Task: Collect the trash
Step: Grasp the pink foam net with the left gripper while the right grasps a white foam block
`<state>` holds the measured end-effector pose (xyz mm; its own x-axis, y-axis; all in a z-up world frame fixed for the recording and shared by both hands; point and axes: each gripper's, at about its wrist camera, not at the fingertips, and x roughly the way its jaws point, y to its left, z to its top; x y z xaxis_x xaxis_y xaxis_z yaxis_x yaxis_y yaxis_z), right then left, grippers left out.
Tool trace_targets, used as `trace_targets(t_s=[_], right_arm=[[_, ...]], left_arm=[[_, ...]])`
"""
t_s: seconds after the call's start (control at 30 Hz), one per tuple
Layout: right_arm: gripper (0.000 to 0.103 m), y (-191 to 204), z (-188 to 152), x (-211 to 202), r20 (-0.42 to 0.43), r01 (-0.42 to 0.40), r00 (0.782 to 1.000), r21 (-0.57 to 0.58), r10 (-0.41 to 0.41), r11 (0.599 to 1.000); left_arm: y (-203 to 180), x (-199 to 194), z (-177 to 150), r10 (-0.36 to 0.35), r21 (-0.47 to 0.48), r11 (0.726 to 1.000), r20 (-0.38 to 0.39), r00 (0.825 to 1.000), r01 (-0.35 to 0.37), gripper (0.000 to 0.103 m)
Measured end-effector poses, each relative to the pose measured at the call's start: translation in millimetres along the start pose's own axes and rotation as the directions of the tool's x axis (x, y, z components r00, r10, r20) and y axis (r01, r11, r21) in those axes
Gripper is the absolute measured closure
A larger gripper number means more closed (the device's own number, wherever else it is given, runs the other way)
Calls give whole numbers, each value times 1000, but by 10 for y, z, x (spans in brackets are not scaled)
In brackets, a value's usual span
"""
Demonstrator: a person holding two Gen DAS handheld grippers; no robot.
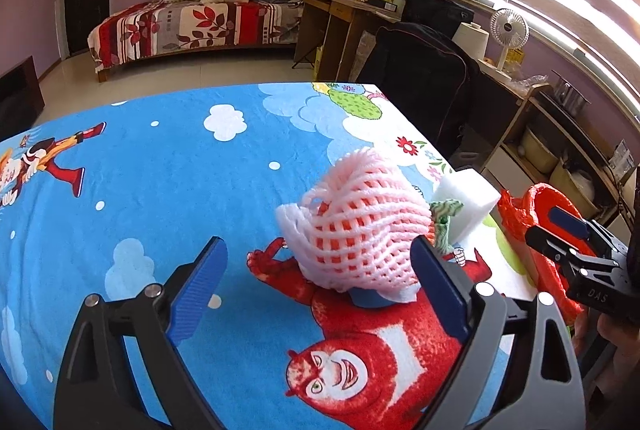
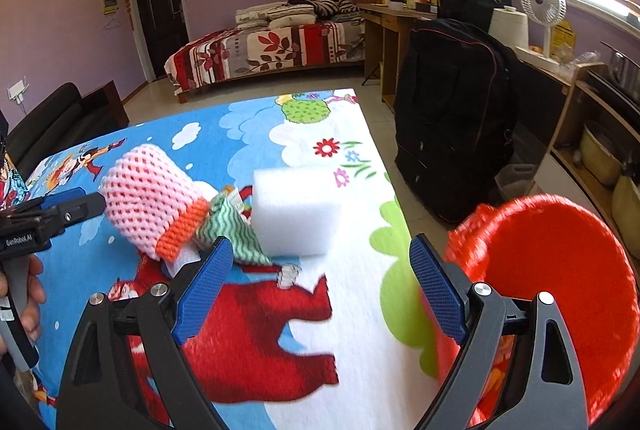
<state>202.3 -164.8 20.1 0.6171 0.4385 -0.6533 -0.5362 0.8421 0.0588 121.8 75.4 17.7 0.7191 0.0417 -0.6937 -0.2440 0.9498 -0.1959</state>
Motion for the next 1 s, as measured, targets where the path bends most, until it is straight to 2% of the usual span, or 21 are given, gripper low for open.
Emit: trace_targets(t_s=[0.4,0.57,0.67,0.77,0.9,0.97,1.0], right_arm=[[19,133,231,421,-20,-26,999,-64,25,998],[19,169,261,594,-35,-36,999,-76,33,996],[19,188,268,670,-43,-44,998,-76,40,996],[19,192,263,746,-52,-41,998,-77,37,996],[19,195,239,816,-68,-39,997,-85,34,996],[36,194,224,835,-80,-39,996,-89,32,995],[37,188,215,837,-85,-44,996,-85,37,995]], left_arm=[[27,338,53,-56,-30,998,-67,996,54,15],[25,369,71,-55,-19,998,-78,995,54,30],[8,366,72,-62,-7,998,-88,994,61,47],[-30,342,62,-64,12,998,-91,994,65,54],[-86,278,35,-67,32,997,-90,994,70,58],[-111,250,24,-67,37,997,-89,994,71,60],[-130,237,16,-71,39,996,-89,993,75,60]])
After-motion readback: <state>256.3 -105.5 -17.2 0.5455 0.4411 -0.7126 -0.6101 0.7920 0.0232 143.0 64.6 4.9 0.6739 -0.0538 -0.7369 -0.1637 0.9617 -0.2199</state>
